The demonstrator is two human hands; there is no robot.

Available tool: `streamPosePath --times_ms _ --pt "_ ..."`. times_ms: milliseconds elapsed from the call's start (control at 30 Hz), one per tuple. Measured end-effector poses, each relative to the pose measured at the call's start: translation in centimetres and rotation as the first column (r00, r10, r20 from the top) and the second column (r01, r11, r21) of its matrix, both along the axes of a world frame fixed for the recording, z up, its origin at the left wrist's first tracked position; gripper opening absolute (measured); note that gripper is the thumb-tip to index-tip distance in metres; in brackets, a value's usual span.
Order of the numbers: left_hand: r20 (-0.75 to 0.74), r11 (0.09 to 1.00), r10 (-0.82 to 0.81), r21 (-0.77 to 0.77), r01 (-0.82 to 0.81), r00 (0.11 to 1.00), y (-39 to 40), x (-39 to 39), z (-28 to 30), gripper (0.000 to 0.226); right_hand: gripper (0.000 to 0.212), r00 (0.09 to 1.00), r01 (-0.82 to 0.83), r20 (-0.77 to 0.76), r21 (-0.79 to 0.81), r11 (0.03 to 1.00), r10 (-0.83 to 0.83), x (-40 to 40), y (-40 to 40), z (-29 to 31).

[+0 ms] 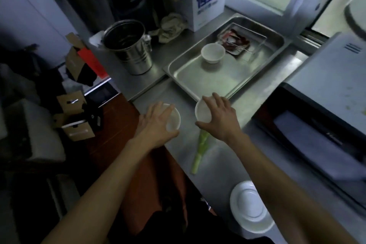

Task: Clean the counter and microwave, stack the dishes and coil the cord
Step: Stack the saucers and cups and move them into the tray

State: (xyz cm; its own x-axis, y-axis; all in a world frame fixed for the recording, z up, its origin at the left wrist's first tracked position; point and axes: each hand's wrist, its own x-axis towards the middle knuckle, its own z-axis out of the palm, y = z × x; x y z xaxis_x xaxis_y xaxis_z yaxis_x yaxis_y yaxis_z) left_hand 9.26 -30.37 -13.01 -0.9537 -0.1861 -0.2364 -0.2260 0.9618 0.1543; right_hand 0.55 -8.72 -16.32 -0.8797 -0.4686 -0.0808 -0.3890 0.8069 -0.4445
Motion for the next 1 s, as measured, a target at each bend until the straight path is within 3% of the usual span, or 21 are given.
streamPosePath --times_ms 367,633,800,1000 --pt "-0.034 0.965 -0.254 0.056 0.255 0.967 0.8 -13.1 -2.2 0.095 0.097 0.958 0.287 0.018 -0.113 0.951 -0.287 -3.9 2.5 -2.6" --pt "-0.113 0.895 -0.429 0.08 0.438 0.896 -0.4 -26.5 -4.0 0.088 0.094 0.877 0.48 0.019 -0.061 0.875 -0.479 -10.0 -0.5 -2.6" --pt "-0.091 0.849 -0.48 0.204 0.488 0.872 -1.2 -32.9 -4.8 0.086 0.094 0.819 0.573 0.039 -0.04 0.818 -0.572 -13.9 -2.7 -2.6" --pt "-0.1 0.826 -0.538 0.136 0.547 0.837 -1.5 -39.8 -6.1 0.082 0.092 0.756 0.653 0.075 -0.016 0.757 -0.651 -17.0 -5.1 -3.1"
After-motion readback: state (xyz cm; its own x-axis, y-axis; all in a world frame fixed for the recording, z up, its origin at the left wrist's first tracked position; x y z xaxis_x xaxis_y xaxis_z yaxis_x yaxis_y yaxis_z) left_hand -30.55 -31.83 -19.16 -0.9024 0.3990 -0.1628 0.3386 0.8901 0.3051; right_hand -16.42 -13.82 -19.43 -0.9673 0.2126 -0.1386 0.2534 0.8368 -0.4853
